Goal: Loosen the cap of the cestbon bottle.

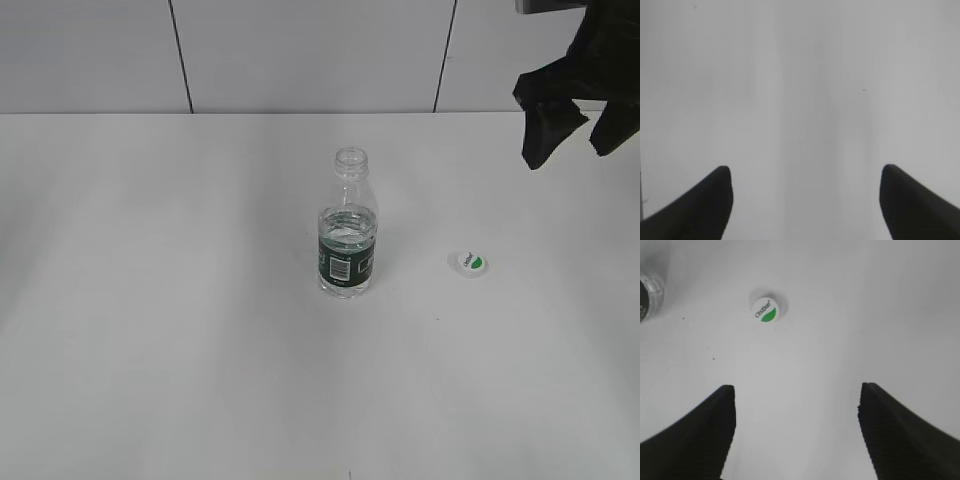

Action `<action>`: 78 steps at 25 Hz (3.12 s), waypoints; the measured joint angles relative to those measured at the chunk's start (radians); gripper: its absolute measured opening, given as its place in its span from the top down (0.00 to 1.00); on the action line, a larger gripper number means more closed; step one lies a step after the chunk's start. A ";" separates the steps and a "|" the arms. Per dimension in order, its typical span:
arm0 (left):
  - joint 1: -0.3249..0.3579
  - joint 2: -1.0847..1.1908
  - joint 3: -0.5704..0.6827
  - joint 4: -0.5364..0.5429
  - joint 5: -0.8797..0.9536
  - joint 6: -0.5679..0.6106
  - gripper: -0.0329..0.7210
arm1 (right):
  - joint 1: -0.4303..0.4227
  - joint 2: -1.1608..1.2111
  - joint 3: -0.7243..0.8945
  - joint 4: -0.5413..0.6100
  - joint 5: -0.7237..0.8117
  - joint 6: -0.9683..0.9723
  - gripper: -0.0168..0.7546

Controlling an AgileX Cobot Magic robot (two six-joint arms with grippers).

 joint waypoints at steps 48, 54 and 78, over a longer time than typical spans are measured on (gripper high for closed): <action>0.000 -1.083 0.609 -0.244 0.268 0.091 0.23 | -0.115 -1.163 0.937 -0.002 -0.139 0.023 0.24; 0.000 -1.099 0.640 -0.250 0.201 0.090 0.24 | -0.115 -1.270 1.000 -0.014 -0.121 0.023 0.24; 0.000 -1.615 0.642 -0.224 0.192 0.090 0.25 | -0.115 -1.706 1.006 -0.014 -0.118 0.027 0.24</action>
